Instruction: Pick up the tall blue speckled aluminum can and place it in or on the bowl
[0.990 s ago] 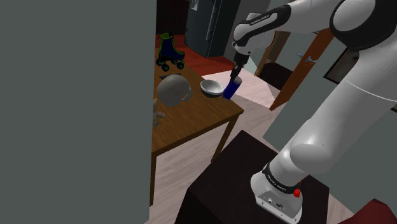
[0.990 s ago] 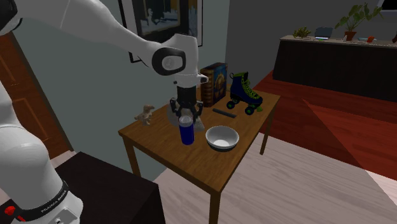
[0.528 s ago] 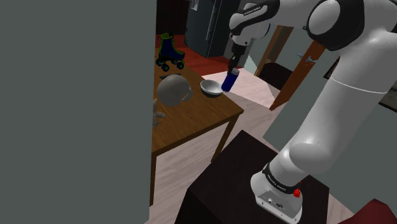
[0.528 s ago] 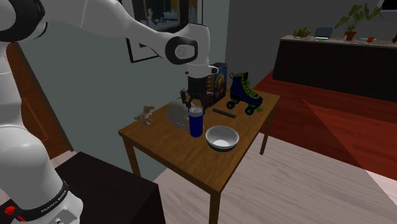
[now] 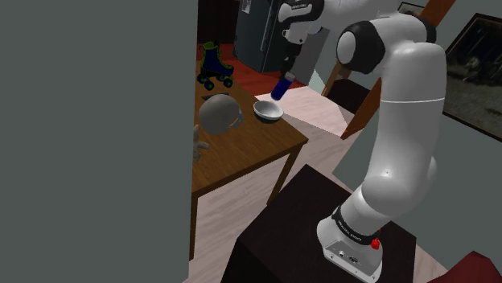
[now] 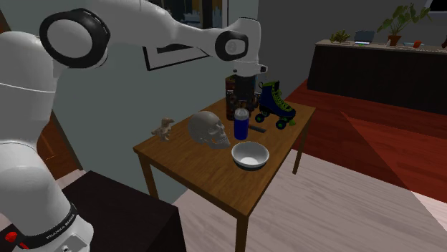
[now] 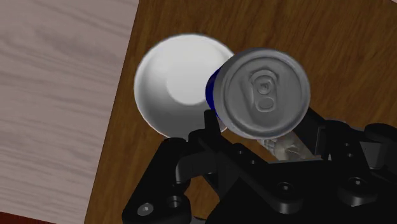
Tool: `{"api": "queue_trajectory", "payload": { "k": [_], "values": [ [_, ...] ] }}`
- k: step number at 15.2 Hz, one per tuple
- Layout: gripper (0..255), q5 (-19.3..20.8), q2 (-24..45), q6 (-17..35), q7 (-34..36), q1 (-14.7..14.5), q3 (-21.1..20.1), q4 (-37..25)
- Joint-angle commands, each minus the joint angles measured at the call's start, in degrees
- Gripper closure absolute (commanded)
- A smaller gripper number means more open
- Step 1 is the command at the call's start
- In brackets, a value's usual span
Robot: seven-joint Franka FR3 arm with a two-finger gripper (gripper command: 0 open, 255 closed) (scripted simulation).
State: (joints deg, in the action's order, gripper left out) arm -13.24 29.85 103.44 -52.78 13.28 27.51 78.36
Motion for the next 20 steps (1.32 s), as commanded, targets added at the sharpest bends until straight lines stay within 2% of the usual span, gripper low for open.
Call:
{"api": "queue_trajectory", "payload": {
  "k": [1, 3, 4, 5, 11, 20],
  "values": [
    [255, -1.8, 5.9, -5.0, -0.1, 2.9, -0.8, -10.8],
    [255, -3.7, 13.9, -11.4, 0.6, 6.9, -2.0, -25.5],
    [255, -4.9, 20.1, -16.5, 1.7, 10.2, -3.0, -37.3],
    [255, -5.1, 22.6, -18.6, 2.2, 11.5, -3.6, -42.2],
    [255, -4.7, 19.0, -11.1, 1.0, 8.7, -2.9, -30.6],
    [255, -4.8, 18.2, -3.6, 0.0, 6.9, -2.8, -21.8]
  ]
}}
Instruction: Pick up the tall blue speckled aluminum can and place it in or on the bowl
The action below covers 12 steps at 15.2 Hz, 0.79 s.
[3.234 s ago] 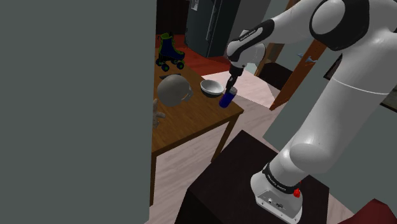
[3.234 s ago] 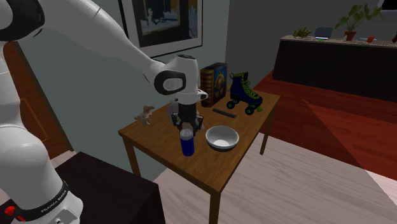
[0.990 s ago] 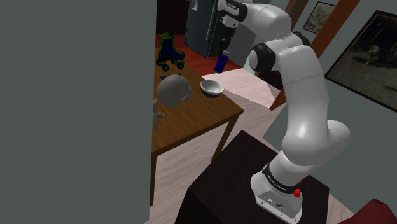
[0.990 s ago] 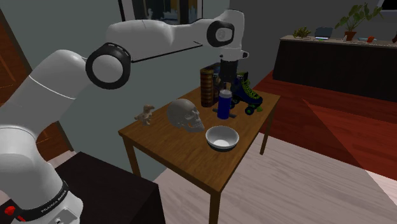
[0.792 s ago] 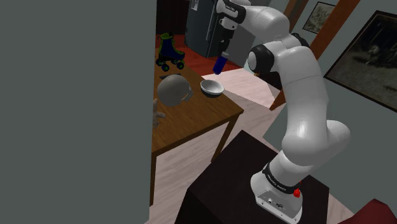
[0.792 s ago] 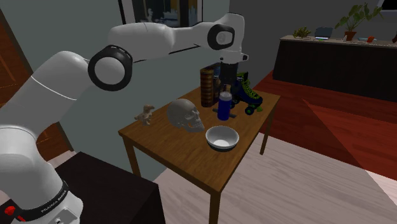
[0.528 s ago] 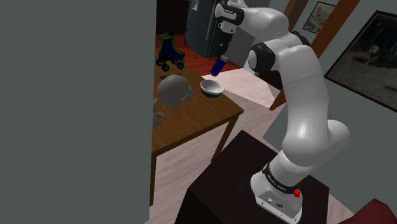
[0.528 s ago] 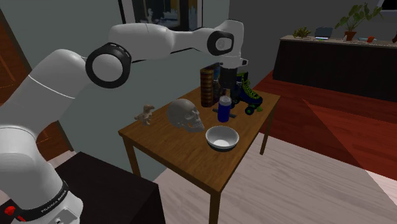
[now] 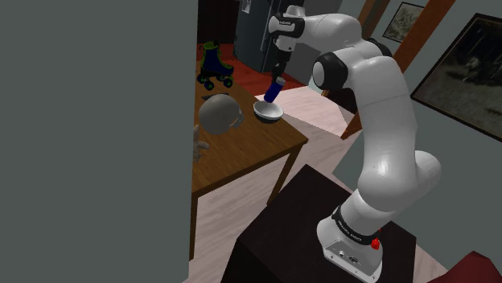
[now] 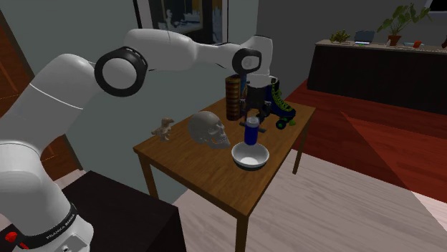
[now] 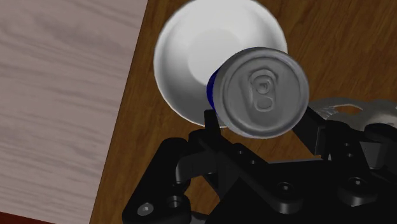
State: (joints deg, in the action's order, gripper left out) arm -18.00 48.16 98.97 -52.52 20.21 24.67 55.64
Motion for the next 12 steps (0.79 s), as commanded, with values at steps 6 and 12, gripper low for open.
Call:
{"api": "queue_trajectory", "payload": {
  "k": [6, 12],
  "values": [
    [255, -0.4, 0.5, 5.1, -0.7, -0.7, -0.2, 4.7],
    [255, -0.6, 0.9, 6.5, -0.9, -0.8, -0.3, 5.8]
  ]
}}
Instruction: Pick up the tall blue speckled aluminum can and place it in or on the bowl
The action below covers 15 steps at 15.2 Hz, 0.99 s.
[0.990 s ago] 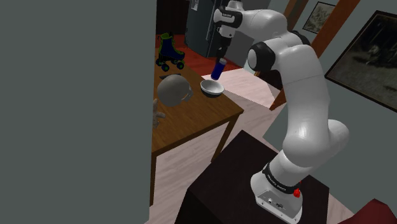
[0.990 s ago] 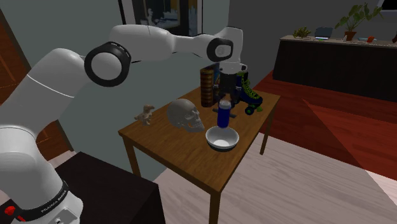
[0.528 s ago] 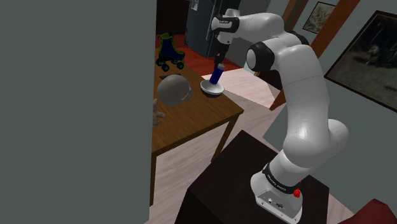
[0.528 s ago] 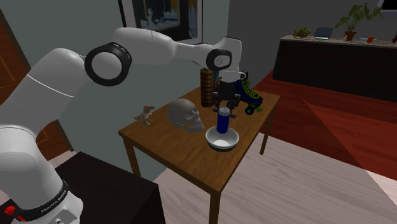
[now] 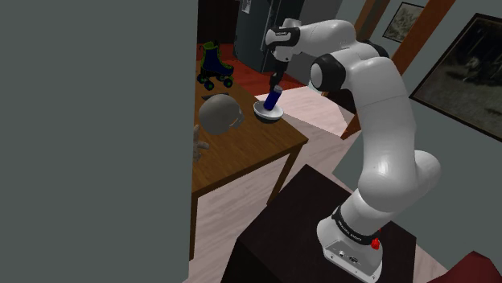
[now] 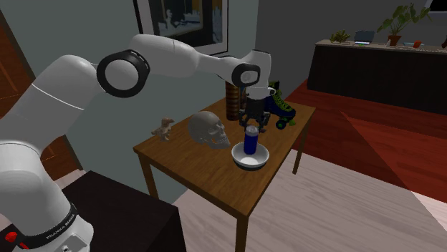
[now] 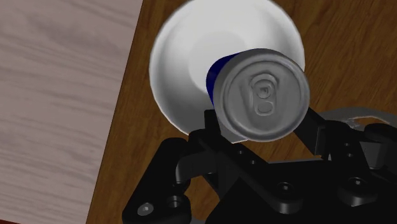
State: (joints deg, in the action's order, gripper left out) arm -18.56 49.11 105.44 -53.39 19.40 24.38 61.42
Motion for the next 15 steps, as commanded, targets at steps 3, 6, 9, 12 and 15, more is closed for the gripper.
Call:
{"api": "queue_trajectory", "payload": {
  "k": [3, 6, 9, 12, 15],
  "values": [
    [255, 0.0, 0.0, 0.0, 0.0, 0.0, 0.0, 0.0],
    [0, 0.0, -0.1, 0.1, 0.0, 0.0, 0.0, 0.1],
    [0, 0.0, 0.0, 0.0, 0.0, 0.0, 0.0, 0.0],
    [0, 0.4, -0.6, -5.3, 0.7, 0.8, 0.2, -4.9],
    [0, 0.5, -0.6, -6.8, 0.8, 1.1, 0.2, -6.5]
  ]
}}
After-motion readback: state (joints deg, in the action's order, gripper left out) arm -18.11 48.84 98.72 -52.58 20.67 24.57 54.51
